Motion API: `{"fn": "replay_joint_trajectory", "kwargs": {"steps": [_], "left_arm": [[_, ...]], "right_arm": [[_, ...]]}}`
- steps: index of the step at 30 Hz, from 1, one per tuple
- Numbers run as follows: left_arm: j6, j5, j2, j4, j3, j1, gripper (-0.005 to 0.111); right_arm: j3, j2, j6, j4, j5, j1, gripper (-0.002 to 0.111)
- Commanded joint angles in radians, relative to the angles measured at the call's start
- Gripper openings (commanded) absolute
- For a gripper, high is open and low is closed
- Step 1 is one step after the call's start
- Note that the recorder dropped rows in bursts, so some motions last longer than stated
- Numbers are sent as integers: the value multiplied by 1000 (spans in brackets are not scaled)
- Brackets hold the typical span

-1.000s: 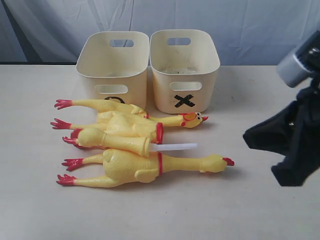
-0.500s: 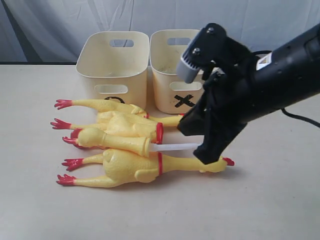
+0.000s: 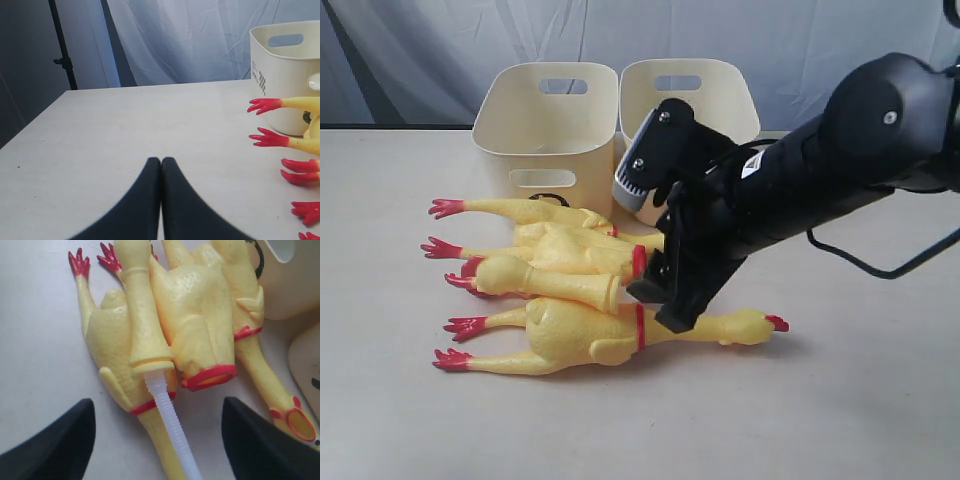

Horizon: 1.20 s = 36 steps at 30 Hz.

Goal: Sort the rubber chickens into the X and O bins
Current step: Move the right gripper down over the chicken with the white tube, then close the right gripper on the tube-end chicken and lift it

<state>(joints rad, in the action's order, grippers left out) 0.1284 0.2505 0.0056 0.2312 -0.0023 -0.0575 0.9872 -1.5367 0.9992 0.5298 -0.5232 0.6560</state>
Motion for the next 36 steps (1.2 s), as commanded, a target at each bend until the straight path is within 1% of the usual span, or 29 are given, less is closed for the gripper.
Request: {"fn": "replay_joint_trajectory", "kwargs": {"steps": [1,5,10,18,24,30,33,36], "left_arm": [[1,-11,-6,-3,2,-1,0],[1,-11,-6,-3,2,-1,0],[1,-11,-6,-3,2,-1,0],[1,-11,-6,-3,2,-1,0],[1,-11,-6,-3,2,-1,0],[1,-11,-6,-3,2,-1,0],[1,-11,-6,-3,2,-1,0],[1,-11,-6,-3,2,-1,0]], "right_arm": [[6,-57,21,-8,48,3,67],[6,-106,21,-12,87,3,67],[6,-150,21,-59,94,3,67],[6,-203,21,-70,125,3,67],[6,-221,21,-70,137,3,61],[6,-226,21,-66,129,3,59],[6,-226,21,-66,128,3,53],[6,-226,21,-66,128,3,40]]}}
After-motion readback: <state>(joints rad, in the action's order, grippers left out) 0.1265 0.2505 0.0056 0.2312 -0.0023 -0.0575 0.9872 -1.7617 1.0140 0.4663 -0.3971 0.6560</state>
